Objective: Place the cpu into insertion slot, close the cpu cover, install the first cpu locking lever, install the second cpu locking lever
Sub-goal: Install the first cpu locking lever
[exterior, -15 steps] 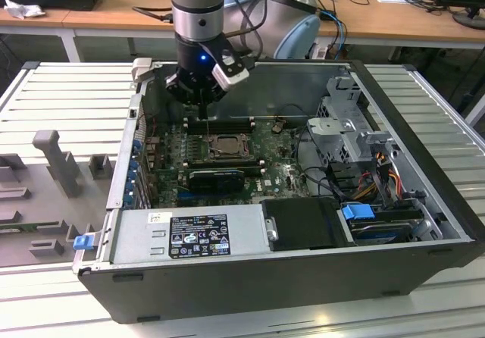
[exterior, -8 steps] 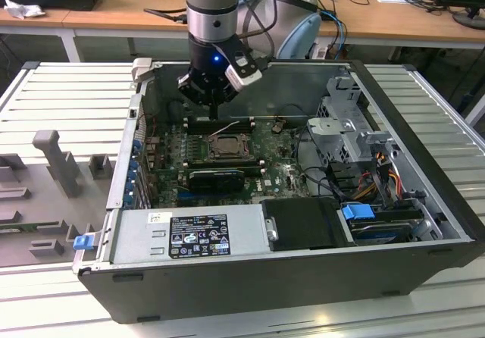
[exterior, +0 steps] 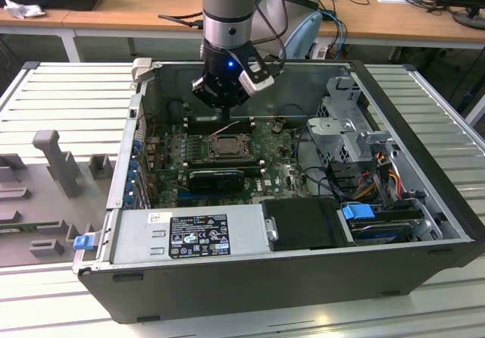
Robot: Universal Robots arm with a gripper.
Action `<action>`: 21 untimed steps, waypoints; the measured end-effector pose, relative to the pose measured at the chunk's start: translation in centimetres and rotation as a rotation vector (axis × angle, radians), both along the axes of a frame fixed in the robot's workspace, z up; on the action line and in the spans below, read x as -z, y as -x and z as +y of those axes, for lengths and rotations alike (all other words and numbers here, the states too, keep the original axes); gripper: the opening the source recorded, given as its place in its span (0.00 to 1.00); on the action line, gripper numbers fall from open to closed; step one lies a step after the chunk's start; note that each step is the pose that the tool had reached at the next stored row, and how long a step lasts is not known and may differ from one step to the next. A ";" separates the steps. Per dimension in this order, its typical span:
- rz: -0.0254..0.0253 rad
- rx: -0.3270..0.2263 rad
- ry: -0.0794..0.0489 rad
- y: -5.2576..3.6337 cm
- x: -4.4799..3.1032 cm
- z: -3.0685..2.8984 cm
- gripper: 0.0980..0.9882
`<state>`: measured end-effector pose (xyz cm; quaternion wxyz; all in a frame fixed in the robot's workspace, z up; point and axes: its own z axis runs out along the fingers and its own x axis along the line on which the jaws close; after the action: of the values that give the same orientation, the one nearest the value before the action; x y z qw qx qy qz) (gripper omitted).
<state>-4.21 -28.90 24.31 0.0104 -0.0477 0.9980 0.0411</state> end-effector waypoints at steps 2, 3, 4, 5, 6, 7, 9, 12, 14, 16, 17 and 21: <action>0.0000 -0.003 -0.010 -0.03 0.22 0.12 0.01; 0.0000 -0.004 -0.010 -0.07 0.68 0.26 0.01; 0.0002 -0.012 -0.009 -0.80 1.53 0.52 0.01; 0.0001 -0.013 -0.006 -1.18 1.92 0.53 0.01; 0.0001 -0.013 -0.005 -1.22 2.04 0.53 0.01; 0.0002 -0.013 -0.005 -1.25 2.12 0.52 0.01; 0.0002 -0.013 -0.004 -1.54 2.34 0.52 0.01; 0.0002 -0.013 -0.004 -1.91 2.56 0.52 0.01; 0.0002 -0.013 -0.004 -2.01 2.72 0.52 0.01; 0.0003 -0.013 -0.004 -2.05 2.79 0.52 0.01; 0.0003 -0.013 -0.004 -2.08 2.81 0.52 0.01; 0.0001 -0.013 -0.004 -2.18 2.92 0.52 0.01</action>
<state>-2.03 -28.38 21.39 0.0102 -0.0541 0.9975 0.0433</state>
